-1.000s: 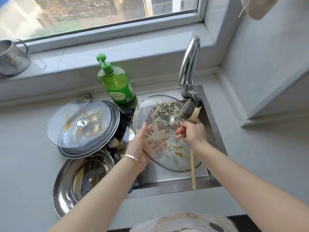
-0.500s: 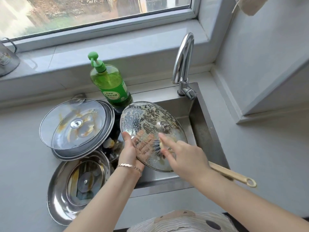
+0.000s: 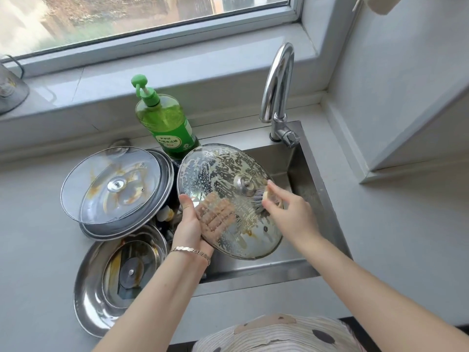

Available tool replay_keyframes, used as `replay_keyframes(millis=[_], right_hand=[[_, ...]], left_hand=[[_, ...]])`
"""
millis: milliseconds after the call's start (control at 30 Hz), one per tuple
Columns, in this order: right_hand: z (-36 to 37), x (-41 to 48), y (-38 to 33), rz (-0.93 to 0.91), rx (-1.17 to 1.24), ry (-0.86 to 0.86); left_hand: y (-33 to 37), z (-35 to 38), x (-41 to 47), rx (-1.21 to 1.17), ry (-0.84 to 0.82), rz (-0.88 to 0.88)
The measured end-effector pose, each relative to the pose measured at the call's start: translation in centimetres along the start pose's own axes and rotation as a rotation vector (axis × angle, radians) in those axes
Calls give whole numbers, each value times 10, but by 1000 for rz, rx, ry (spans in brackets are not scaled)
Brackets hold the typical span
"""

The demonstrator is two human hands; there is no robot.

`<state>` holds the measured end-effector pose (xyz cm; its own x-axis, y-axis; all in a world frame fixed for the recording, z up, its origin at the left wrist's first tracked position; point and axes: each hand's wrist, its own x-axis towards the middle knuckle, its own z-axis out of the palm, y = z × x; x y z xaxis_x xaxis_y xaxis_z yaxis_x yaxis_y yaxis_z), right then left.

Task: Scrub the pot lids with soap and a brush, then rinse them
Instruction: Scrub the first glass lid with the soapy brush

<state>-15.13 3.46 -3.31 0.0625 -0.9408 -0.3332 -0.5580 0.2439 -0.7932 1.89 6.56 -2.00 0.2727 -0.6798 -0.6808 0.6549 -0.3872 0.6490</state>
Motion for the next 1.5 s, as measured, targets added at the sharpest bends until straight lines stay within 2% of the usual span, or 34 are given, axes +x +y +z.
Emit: replay_keyframes(millis=[67, 133, 167, 233, 267, 300, 400, 433, 467, 567, 600, 700, 733, 767, 833, 900, 1000, 1033, 1133, 1167, 1200, 1267, 1333, 1367, 1467, 1500], right_hand=[[17, -16, -12, -229, -12, -76], [22, -22, -12, -337, -43, -118], [17, -13, -7, -270, -69, -90], [1, 12, 5, -17, -60, -5], [-1, 15, 8, 31, -56, 15], [0, 9, 5, -7, -62, -9], [21, -38, -14, -407, -101, -153], [23, -44, -12, -477, -130, -154], [18, -40, -8, -464, -151, -131], [1, -5, 10, -138, -115, 10], [0, -6, 10, -131, -137, 11], [13, -44, -5, -427, -180, -108], [14, -47, -2, -467, -187, -128], [9, -40, 5, -423, -211, -125], [-2, -13, 22, -224, -206, -35], [-1, -9, 24, -204, -209, 14], [9, -35, 15, -483, -198, -35], [5, -34, 17, -473, -199, -57], [-22, 6, 34, -94, -81, -24], [-25, 14, 37, -30, -39, 14], [-24, 14, 32, -45, -24, 26], [-12, -3, 15, -257, -69, -37], [-6, -19, 10, -382, -131, -110], [-11, -13, 13, -350, -143, -95], [-30, 20, 28, -32, -41, 20], [-30, 19, 28, -35, -39, 22]], left_hand=[[1, 0, 1, 18, 6, 8], [4, -2, 2, 0, 15, -3], [5, -3, 2, -23, 13, -7], [6, -4, 0, -68, 12, -8], [7, -3, -1, -79, 20, -5], [8, -3, 0, -80, 30, 1], [12, -1, 4, -106, 67, -23], [13, -1, 6, -122, 80, -34], [13, -1, 6, -137, 80, -38], [14, -2, 8, -192, 75, 0], [15, -2, 9, -207, 90, 15], [18, -2, 11, -225, 104, 20], [19, -2, 10, -223, 102, 13], [20, -2, 9, -219, 104, 8], [22, -1, 7, -231, 107, 6], [24, 1, 7, -244, 117, 6], [27, 0, 6, -220, 138, 17], [28, -2, 6, -209, 135, 23], [28, -6, 3, -175, 93, 18], [27, -6, 2, -167, 84, 14], [27, -4, 0, -161, 75, 17], [28, -2, -1, -151, 81, 28], [29, -2, -3, -127, 88, 25], [30, -4, -3, -112, 84, 23], [30, -6, -3, -89, 60, 11], [30, -6, -3, -82, 52, 17]])
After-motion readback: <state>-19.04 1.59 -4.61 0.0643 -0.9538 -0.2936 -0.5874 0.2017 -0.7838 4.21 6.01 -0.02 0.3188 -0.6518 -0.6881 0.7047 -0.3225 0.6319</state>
